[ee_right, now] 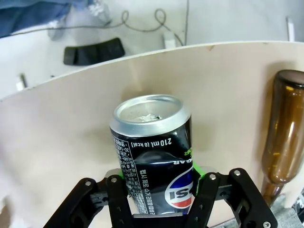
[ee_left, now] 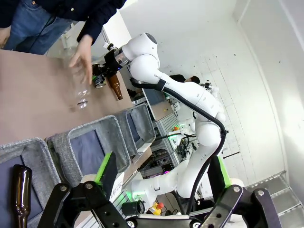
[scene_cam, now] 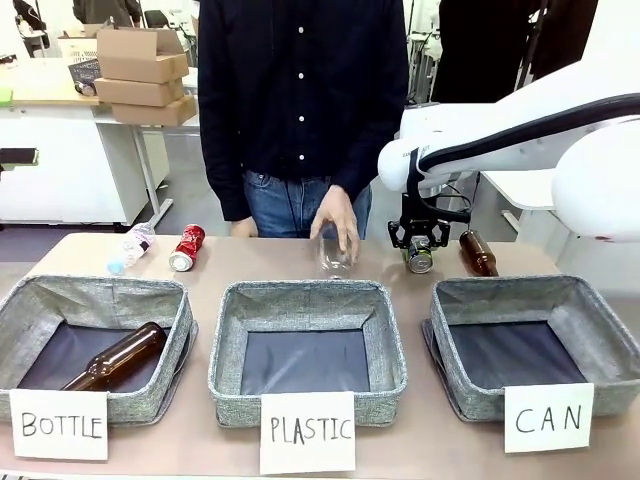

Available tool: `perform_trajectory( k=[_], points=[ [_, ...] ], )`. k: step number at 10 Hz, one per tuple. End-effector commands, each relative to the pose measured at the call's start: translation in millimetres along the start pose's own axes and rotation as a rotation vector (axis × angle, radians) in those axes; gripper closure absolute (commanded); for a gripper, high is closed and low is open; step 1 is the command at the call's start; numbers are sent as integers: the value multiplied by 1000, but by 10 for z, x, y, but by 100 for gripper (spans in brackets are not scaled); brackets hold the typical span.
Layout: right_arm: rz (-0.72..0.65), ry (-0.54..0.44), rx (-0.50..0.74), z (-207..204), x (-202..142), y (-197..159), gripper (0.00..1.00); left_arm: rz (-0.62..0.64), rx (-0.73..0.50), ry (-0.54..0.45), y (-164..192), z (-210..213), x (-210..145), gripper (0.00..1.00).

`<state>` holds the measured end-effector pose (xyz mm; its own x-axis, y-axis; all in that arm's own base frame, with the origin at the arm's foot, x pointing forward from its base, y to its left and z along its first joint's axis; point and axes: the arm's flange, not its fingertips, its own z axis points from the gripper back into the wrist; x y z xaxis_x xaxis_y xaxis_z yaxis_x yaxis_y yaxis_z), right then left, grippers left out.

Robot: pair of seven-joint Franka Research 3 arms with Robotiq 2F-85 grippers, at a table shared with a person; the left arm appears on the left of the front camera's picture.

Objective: Sort the can waste into the basket.
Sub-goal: Pick up the can waste from the table and place it in the right Fabric basket.

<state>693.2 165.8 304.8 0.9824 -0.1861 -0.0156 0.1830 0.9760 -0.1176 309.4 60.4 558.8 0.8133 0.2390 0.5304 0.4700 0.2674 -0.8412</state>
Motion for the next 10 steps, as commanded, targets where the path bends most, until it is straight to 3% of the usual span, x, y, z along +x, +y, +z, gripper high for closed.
perform_trajectory(
  k=[1, 4, 7, 8, 10],
  points=[
    [14, 11, 9, 16, 71, -7, 62, -22, -19, -6, -11, -22, 20, 0],
    [78, 1, 58, 275, -80, -156, 62, -22, -19, -6, -11, -22, 20, 0],
    [371, -2, 141, 1230, -944, -1066, 62, -22, -19, -6, -11, -22, 20, 0],
    [446, 41, 102, 1328, -1217, -1363, 62, -22, -19, -6, -11, -22, 20, 0],
    [636, 24, 138, 1340, -1738, -1969, 62, -22, -19, -6, -11, -22, 20, 0]
  ],
)
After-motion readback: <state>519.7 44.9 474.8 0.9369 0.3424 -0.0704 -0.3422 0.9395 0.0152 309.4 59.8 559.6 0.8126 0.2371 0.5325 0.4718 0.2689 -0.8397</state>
